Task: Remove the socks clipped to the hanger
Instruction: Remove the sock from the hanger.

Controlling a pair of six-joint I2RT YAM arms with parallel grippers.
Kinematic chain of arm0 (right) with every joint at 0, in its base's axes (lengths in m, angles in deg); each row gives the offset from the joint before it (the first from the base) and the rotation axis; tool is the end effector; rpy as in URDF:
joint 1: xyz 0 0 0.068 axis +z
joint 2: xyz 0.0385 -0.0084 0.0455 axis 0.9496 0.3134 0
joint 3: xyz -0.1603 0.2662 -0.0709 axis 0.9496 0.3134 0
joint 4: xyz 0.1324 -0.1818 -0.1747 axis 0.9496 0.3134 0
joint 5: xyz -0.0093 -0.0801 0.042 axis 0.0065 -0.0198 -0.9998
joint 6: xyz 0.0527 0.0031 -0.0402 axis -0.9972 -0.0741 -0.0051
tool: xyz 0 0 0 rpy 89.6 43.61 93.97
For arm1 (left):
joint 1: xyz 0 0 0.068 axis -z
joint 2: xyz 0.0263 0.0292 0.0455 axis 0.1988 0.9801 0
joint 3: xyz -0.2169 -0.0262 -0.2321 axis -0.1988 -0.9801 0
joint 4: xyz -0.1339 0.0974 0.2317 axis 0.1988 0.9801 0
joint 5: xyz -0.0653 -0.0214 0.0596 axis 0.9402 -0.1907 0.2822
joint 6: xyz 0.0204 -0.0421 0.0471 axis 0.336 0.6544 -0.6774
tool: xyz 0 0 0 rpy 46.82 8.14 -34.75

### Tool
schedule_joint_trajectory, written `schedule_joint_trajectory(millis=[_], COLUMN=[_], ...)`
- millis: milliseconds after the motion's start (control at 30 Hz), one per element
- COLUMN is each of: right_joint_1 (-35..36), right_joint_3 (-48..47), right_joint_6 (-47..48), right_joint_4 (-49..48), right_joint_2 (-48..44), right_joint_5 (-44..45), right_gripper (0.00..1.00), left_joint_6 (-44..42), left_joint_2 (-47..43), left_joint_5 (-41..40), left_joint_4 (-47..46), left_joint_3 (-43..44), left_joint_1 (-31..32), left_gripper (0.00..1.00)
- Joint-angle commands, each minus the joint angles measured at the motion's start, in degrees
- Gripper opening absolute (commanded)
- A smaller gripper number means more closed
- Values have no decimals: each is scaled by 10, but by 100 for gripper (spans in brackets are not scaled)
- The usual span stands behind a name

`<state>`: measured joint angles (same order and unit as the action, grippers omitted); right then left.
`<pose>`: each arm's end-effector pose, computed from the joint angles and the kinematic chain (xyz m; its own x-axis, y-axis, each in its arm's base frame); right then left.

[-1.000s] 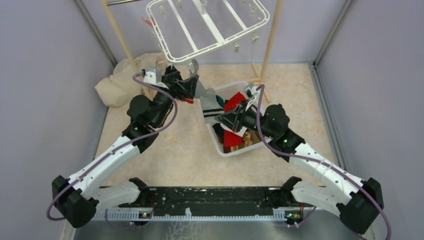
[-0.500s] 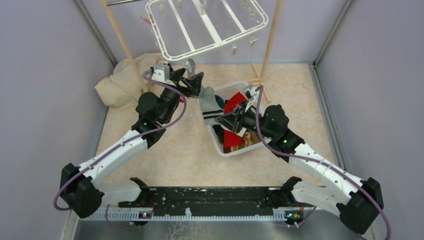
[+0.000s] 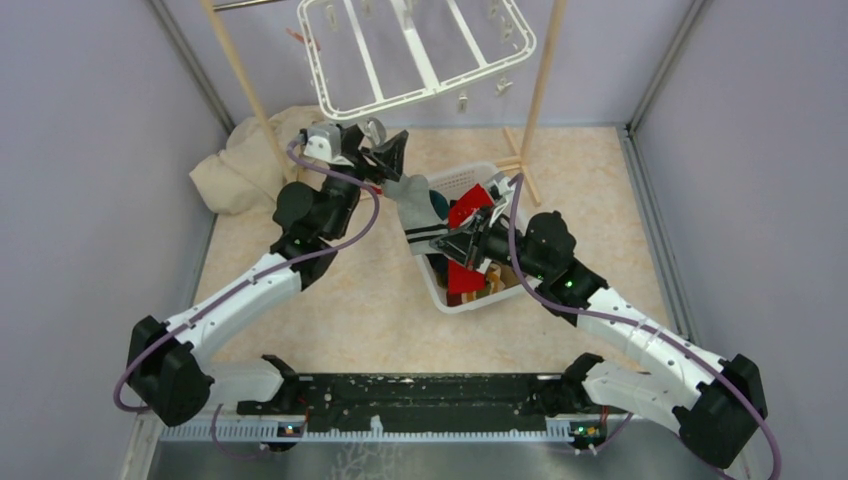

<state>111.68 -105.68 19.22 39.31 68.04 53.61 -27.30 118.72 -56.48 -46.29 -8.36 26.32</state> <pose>0.1711 0.1693 0.3594 -0.4257 0.2158 -0.8787 -0.7764 0.4115 0.4773 0.2474 -0.1787 0.4416 0.2885 -0.3610 -0.8868 0.4948 0.8492 -0.1847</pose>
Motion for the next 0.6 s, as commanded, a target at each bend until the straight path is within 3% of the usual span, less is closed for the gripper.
schedule_joint_trajectory(millis=[0,567], right_joint_1=[-4,-3], right_joint_3=[2,12], right_joint_6=[0,-4], right_joint_4=[-26,-36], right_joint_2=[-9,-4], right_joint_5=[-7,-11], right_gripper=[0,0], left_joint_6=[-21,-11], left_joint_2=[9,-22], left_joint_5=[-3,-22], left_joint_4=[-33,25], left_joint_3=[32,29], left_joint_1=[-4,-22], left_gripper=[89,93])
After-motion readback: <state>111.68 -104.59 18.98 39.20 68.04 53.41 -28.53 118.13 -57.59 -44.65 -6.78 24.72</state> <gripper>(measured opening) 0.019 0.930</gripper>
